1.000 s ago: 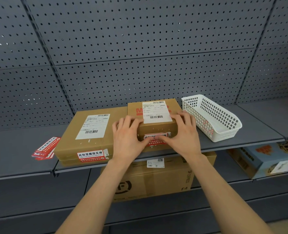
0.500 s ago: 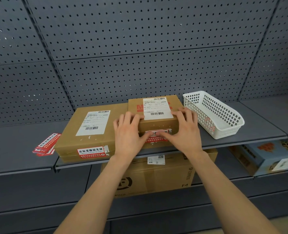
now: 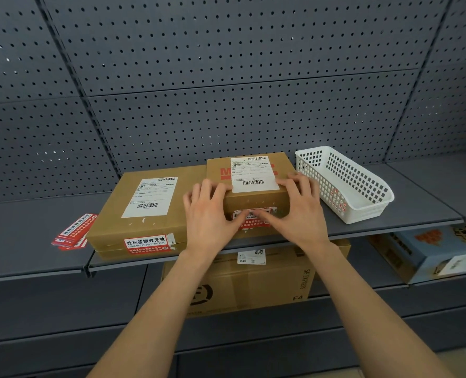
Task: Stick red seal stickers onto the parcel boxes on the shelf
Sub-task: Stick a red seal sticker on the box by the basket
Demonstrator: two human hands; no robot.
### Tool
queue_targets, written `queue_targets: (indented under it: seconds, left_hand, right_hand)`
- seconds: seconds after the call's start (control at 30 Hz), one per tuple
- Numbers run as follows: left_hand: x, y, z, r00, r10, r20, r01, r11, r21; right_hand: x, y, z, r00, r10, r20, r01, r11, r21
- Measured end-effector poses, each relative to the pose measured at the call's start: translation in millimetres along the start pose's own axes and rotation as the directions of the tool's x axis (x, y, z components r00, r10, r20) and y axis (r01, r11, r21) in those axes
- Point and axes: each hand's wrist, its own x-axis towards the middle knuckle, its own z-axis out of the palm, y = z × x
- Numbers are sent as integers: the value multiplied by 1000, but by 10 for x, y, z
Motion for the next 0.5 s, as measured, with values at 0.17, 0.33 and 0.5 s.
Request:
queue_targets:
  seconds: [0.17,0.33,0.5]
  left_hand:
    - [-3,2,-11,1000,-5,10,5,1000,1]
    - [28,-81,-60,998,29,51,-27,999,-21]
    - [43,-96,-79,997,38,67,-37,999,-8]
  right_hand:
    - [10,30,-1,1000,-3,17,3,1000,-24]
    - [18,87,-45,997,-27,69,27,1000,0]
    - [28,78,-69,996,-2,92,2,1000,-2]
